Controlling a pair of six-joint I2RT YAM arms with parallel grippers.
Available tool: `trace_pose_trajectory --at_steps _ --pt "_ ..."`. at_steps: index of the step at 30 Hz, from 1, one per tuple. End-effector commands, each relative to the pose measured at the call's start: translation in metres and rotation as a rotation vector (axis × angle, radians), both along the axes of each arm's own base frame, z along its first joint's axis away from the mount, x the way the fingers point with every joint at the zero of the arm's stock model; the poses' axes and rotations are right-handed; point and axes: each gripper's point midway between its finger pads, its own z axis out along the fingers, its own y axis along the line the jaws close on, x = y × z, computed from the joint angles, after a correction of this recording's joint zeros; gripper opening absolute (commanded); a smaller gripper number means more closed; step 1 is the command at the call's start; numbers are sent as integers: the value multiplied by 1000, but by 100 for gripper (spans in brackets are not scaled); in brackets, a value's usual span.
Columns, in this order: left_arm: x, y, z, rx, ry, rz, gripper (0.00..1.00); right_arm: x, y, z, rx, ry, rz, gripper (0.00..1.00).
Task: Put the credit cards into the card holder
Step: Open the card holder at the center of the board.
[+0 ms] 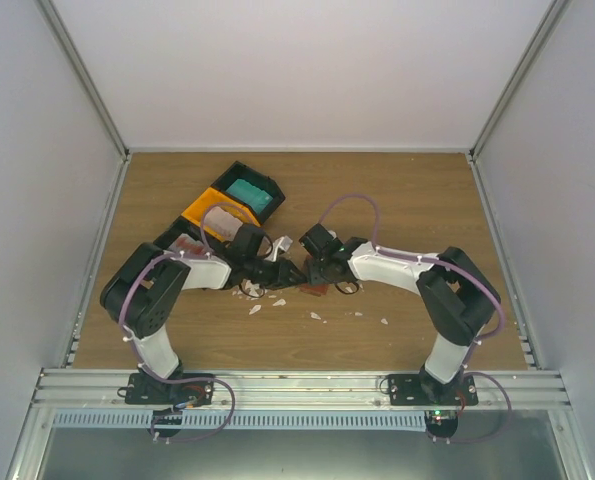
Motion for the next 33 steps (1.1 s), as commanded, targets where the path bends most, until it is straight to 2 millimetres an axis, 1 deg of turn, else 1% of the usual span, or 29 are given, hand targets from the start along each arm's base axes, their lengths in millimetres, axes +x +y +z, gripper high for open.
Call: trace_pose_trajectory --at_steps 1,5,10,13,16,19,23,28,33 --pt "4 -14 -3 -30 0 -14 27 0 -11 -3 -45 -5 -51 66" --pt "6 -8 -28 67 36 27 27 -6 -21 -7 -80 13 -77 62" --pt "3 6 -52 188 68 61 26 -15 -45 -2 -128 5 -168 57" --pt "2 15 -61 246 78 89 26 -19 -57 3 -139 -9 -225 55" --pt "2 18 -64 264 85 101 26 -23 -65 6 -135 -16 -258 53" --pt "3 19 -65 267 86 107 25 -25 -64 5 -111 -15 -263 50" --pt "4 17 -63 262 83 104 25 -24 -60 0 -57 4 -257 39" --pt "3 17 -62 261 80 99 25 -18 -43 -2 126 22 -238 37" --pt "4 17 -61 258 77 101 25 -12 -40 -1 220 13 -261 29"
